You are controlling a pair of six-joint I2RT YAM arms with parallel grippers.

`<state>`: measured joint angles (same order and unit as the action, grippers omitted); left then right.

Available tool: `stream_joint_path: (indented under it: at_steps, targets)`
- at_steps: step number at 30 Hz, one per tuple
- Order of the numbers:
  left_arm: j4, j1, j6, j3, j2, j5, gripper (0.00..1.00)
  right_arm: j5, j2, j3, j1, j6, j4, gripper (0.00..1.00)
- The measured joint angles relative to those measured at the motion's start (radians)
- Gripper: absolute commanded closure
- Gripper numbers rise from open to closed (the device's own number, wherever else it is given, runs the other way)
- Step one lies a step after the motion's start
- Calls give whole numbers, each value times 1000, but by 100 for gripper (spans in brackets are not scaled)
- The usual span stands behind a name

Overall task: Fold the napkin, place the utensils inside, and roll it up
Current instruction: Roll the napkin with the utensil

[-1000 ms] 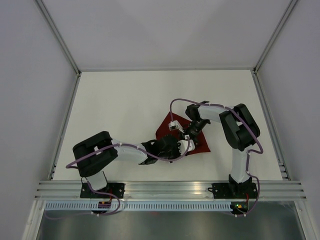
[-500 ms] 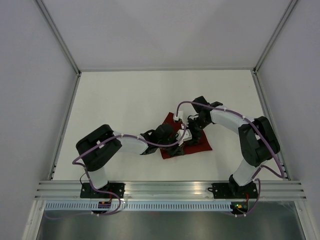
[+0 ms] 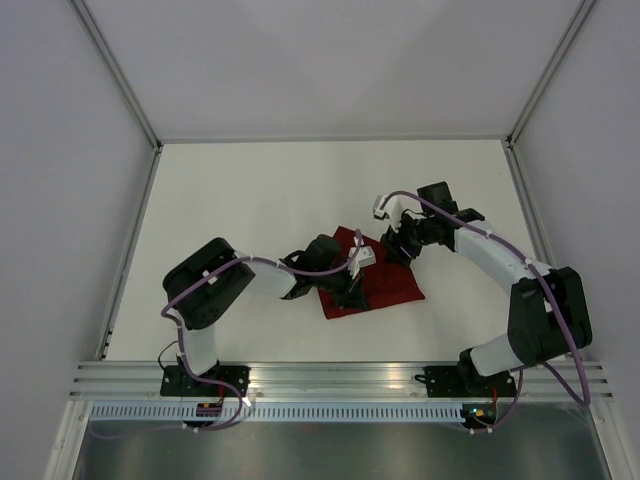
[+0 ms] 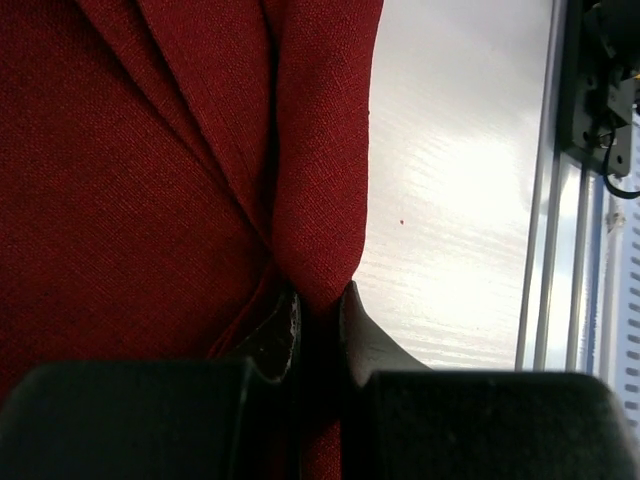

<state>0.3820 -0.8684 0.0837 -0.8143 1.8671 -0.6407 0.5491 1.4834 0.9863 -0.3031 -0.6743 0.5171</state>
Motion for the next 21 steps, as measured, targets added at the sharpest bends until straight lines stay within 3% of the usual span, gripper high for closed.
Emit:
stream_joint_path:
  at_steps: [5,12,21]
  targets:
    - [13,37,47,-28,49,-106,98,14,-55,-62,23,-39,-7,37]
    - [-13,84,96,-99,136,-278,98,40,-260,-227,1,-177,-5,36]
    - [-75,113,121,-170,214,-415,98,-35,-348,-422,-266,-246,-58,36]
